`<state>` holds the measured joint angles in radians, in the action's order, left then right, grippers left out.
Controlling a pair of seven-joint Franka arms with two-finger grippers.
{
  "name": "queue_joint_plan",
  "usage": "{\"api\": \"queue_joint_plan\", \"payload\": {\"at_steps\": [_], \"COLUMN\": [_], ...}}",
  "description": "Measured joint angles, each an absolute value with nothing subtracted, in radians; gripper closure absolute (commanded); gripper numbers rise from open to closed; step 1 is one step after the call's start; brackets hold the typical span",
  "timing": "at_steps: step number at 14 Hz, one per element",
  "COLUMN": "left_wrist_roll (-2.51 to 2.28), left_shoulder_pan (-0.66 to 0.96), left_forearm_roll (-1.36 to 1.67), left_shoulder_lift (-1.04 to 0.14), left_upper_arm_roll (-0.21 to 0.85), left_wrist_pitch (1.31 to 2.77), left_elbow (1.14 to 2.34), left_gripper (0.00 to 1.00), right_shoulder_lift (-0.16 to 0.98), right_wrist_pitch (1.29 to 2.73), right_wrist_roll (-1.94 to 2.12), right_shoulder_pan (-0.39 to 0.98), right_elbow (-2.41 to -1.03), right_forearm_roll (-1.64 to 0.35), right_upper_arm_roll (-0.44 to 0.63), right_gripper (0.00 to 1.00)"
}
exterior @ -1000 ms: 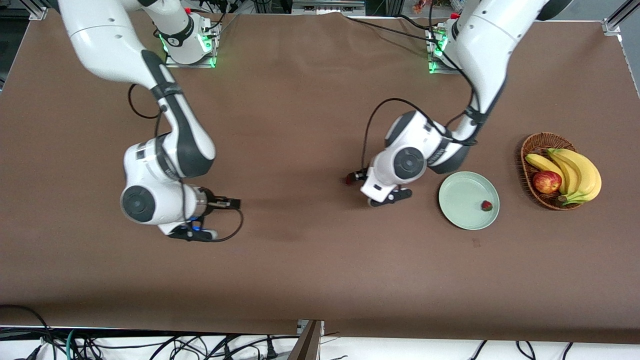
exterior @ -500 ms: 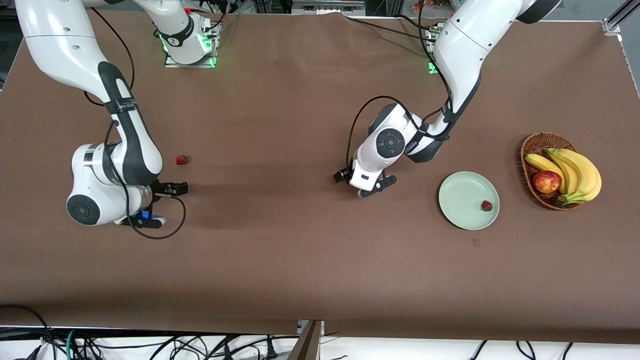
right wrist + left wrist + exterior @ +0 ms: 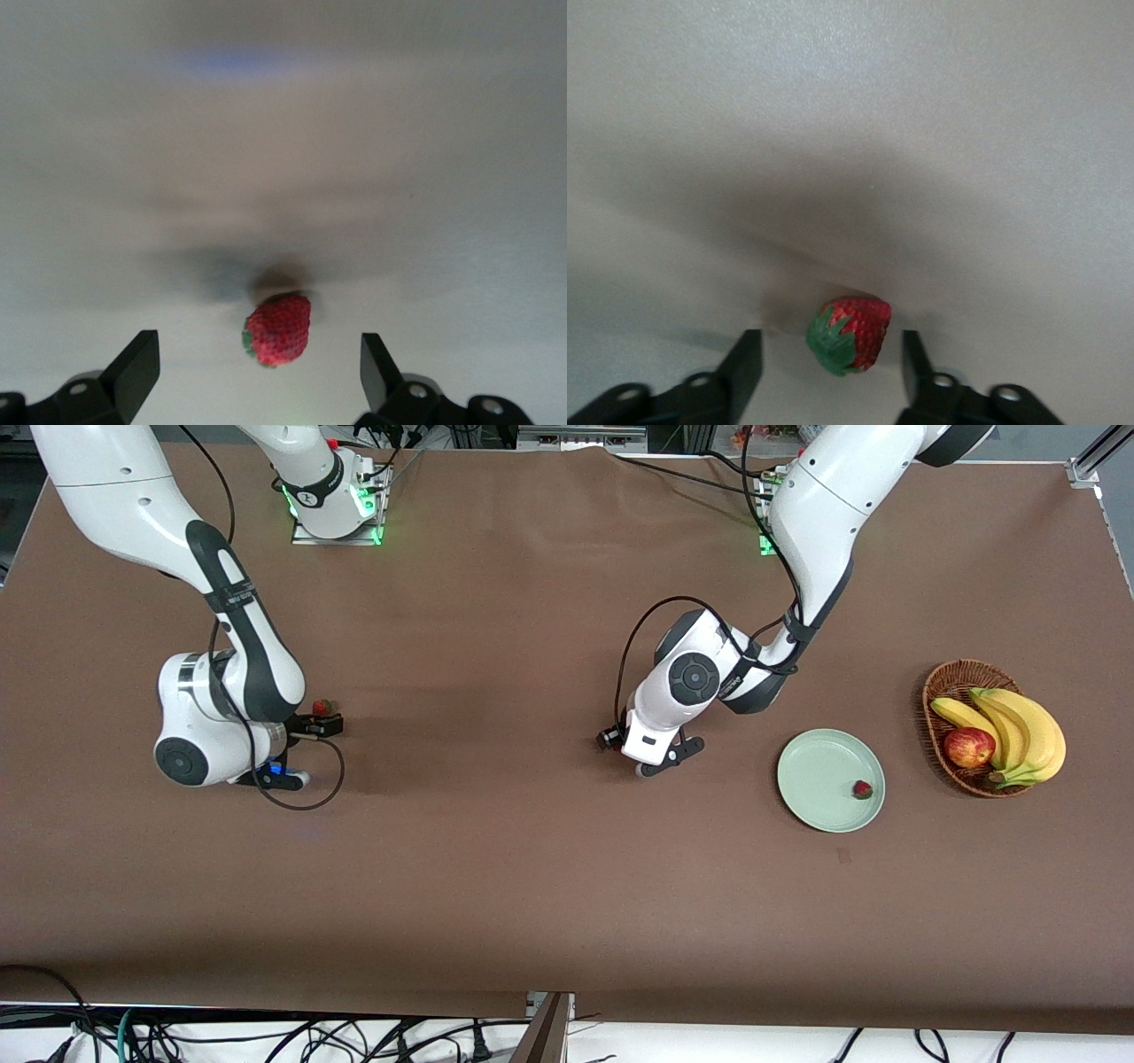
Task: Collect all strawberries into plate
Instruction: 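Grasp the mid-table strawberry with the left gripper while the right reaches another, then release the strawberry onto the plate while the right gripper grasps the last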
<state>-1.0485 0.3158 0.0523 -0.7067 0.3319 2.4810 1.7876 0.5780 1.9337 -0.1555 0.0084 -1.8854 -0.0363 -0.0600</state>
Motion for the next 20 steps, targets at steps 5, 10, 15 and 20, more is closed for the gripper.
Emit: {"api": "queue_joint_plan", "payload": {"at_steps": [5, 10, 15, 20], "left_wrist_roll": [-1.049, -1.049, -0.852, -0.404], "left_shoulder_pan": [0.317, 0.316, 0.229, 0.032], "left_forearm_roll": [0.052, 0.052, -0.001, -0.004], "left_shoulder_lift": [-0.706, -0.705, -0.657, -0.584], "left_upper_arm_roll": [0.332, 0.328, 0.314, 0.308], "left_wrist_pitch": [2.489, 2.489, 2.309, 2.145], "left_elbow": [1.788, 1.787, 1.755, 1.748], "left_gripper": [0.87, 0.88, 0.88, 0.87], "right_shoulder_lift": [0.566, 0.556, 0.552, 0.557], "right_wrist_pitch": [1.979, 1.986, 2.017, 2.069], "right_wrist_roll": [-0.155, -0.155, -0.157, -0.19], "right_shoulder_pan": [0.006, 0.003, 0.003, 0.005], "right_elbow": [-1.979, -1.982, -1.982, -1.891], "right_forearm_roll": [-0.036, -0.036, -0.036, -0.037], "right_upper_arm_roll": [-0.051, -0.05, -0.051, -0.093], "right_gripper": [0.45, 0.87, 0.93, 0.93]}}
